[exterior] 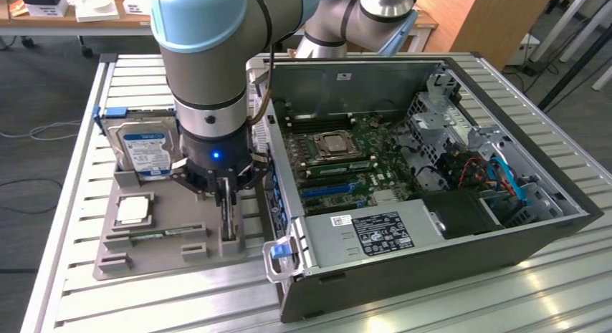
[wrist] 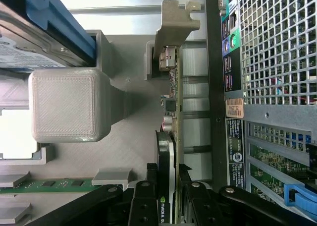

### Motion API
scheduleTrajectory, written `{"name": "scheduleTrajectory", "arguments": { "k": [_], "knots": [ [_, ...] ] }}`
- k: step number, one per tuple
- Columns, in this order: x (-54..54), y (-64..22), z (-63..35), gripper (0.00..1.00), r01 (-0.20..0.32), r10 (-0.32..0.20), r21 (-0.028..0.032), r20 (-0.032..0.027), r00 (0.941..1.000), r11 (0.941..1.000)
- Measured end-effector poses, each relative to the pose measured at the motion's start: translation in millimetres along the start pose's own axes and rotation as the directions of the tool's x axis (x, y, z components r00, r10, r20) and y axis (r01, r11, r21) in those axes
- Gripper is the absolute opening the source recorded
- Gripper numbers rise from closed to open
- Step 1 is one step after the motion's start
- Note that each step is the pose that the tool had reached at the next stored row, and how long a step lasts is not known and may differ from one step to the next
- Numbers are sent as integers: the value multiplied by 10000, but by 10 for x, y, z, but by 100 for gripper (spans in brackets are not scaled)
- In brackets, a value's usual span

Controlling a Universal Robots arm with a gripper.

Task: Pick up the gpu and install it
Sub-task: 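Pick up the gpu and move the gpu toward the slot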

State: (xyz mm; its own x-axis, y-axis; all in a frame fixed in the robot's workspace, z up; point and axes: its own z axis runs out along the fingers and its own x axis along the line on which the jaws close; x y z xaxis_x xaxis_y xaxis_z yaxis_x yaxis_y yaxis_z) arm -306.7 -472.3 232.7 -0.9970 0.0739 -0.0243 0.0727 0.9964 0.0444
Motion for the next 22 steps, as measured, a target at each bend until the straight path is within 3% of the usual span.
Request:
{"name": "scheduleTrajectory", "arguments": {
  "k": [5, 11, 22],
  "knots": [
    [-1, 3, -70, 27, -1, 1, 2, -1, 10000, 10000],
    [-6, 9, -222, 27, 2, -2, 17, -1, 10000, 10000],
    [-16, 29, -656, 27, 1, -1, 45, 1, 10000, 10000]
  ]
}}
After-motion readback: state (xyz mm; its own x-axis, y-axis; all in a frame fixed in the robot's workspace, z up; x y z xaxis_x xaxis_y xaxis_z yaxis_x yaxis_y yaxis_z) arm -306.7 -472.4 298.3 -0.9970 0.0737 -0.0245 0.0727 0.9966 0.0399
